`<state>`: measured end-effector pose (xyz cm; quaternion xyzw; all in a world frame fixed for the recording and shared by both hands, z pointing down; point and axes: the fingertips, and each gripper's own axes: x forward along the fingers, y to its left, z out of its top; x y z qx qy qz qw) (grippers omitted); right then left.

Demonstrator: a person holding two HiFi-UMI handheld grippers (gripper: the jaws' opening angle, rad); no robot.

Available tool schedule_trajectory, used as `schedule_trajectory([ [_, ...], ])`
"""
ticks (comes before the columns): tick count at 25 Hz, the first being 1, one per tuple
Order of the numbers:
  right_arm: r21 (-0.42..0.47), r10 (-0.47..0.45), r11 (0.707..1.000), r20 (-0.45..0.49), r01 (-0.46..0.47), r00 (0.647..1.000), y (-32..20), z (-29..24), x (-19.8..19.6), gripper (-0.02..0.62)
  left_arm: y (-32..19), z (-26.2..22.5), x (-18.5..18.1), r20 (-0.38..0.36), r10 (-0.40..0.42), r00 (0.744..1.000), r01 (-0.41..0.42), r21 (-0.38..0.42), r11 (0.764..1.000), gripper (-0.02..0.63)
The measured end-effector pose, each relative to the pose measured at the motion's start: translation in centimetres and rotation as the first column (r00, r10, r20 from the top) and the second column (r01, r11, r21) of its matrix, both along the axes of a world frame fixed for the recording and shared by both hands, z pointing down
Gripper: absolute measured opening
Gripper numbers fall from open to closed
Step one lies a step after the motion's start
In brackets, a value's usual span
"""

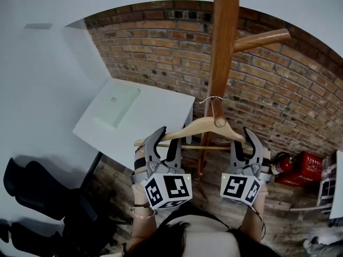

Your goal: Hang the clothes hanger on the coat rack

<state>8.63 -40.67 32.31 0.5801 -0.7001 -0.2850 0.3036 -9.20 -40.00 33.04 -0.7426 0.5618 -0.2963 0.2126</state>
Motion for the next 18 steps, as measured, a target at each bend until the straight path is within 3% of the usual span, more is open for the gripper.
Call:
schedule_trajectory([
  [18,-0.005,-0.001,1.000,0.004,0.001,1.000,2.1,0.2,0.4,0.164,1.8,0.1,0.1,-0.015,0.009,1.000,-0.009,0.001,1.000,0.164],
])
